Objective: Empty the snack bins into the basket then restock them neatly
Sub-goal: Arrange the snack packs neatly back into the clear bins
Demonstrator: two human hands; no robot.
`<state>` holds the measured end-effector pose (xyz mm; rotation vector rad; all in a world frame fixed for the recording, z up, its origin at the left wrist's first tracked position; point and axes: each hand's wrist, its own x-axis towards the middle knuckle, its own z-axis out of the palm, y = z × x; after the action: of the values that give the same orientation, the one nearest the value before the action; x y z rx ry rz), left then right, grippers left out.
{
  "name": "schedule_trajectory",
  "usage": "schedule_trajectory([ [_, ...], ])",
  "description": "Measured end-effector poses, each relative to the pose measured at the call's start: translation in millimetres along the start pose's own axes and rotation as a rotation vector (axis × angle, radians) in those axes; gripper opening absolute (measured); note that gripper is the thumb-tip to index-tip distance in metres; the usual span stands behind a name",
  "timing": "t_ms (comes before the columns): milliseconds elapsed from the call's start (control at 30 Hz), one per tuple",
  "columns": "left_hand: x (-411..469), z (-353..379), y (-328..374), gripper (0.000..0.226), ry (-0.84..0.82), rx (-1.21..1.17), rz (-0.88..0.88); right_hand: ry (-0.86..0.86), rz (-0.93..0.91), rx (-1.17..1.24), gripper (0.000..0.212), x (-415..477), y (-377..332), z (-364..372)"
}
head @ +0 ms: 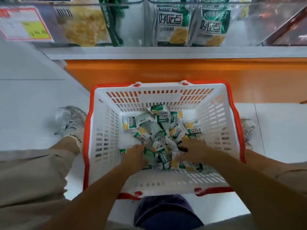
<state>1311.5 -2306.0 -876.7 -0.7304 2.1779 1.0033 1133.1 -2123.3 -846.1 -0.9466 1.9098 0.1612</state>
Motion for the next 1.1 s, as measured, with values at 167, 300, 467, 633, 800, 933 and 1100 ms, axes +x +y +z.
schedule_trajectory([
  [167,7.1,1.1,0.8,0.031,0.012,-0.053,-0.043,-0.115,-0.003,-0.196,0.053,7.8,-2.5,11.7],
  [300,1.0,1.3,1.8,0.024,0.021,-0.093,-0.086,0.055,-0.034,0.007,0.032,-4.7,-2.6,8.8],
  [467,-15.0,-25.4,25.5,0.043,0.114,-0.437,-0.072,0.233,0.058,0.589,0.033,-32.4,-2.7,-29.7],
  [633,-35.3,-71.3,70.4,0.058,0.085,-0.769,0.055,0.214,-0.036,0.816,0.036,-80.0,-32.4,-85.7],
  [800,-69.6,-99.1,111.1,0.078,0.040,-0.898,0.188,0.359,-0.116,0.785,0.060,-121.0,-58.2,-113.0],
  [933,-90.6,-119.2,131.6,0.078,0.113,-1.065,0.237,0.350,-0.182,0.951,0.061,-144.6,-63.7,-128.9],
  [1100,-112.7,-149.8,172.1,0.068,0.178,-1.076,0.343,0.385,-0.260,1.214,0.072,-162.0,-54.3,-149.5],
])
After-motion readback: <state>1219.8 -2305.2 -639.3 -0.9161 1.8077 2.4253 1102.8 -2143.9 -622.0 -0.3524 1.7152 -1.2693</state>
